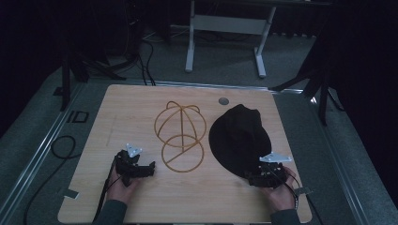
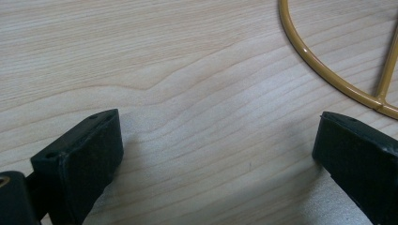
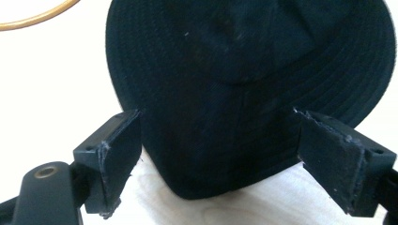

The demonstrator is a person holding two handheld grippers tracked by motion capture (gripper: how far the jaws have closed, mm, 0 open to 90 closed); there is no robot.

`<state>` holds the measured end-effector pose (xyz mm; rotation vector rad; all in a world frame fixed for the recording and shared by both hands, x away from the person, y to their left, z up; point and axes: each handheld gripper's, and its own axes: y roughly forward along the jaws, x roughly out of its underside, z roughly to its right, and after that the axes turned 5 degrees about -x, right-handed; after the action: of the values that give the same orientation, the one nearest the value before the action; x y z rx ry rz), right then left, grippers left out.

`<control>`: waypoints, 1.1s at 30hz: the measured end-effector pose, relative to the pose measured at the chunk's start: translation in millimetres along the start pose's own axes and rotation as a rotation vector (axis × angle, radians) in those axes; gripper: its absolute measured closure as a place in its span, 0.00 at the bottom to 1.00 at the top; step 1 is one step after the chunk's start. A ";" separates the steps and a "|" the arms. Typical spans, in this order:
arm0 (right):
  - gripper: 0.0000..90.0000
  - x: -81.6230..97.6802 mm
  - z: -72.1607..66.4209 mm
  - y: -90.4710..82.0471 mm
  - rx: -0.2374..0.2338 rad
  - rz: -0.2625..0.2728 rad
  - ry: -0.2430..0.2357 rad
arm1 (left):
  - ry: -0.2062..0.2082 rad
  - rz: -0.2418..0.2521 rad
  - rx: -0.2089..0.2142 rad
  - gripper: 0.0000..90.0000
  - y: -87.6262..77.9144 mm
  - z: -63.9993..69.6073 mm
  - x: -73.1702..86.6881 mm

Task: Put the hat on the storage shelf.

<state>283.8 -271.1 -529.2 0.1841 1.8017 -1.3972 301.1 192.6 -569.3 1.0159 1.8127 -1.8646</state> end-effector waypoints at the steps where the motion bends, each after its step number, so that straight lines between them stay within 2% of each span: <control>1: 0.17 -1.5 0.7 0.2 0.003 0.000 -0.001 | 0.000 0.000 0.000 0.03 0.0 0.0 0.0; 14: 0.20 -31.0 7.8 -1.3 0.005 0.018 -0.027 | -0.002 0.002 0.000 0.03 0.1 0.2 0.0; 24: 0.20 -53.1 15.3 1.9 -0.002 -0.007 -0.026 | -0.004 0.001 0.000 0.03 0.2 0.3 -0.2; 33: 0.20 -66.9 16.2 9.9 -0.004 -0.033 -0.037 | -0.004 -0.001 0.000 0.03 0.1 0.3 -0.2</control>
<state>340.9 -257.5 -491.9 0.1268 1.7843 -1.4109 301.2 192.2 -569.2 1.0112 1.8114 -1.8657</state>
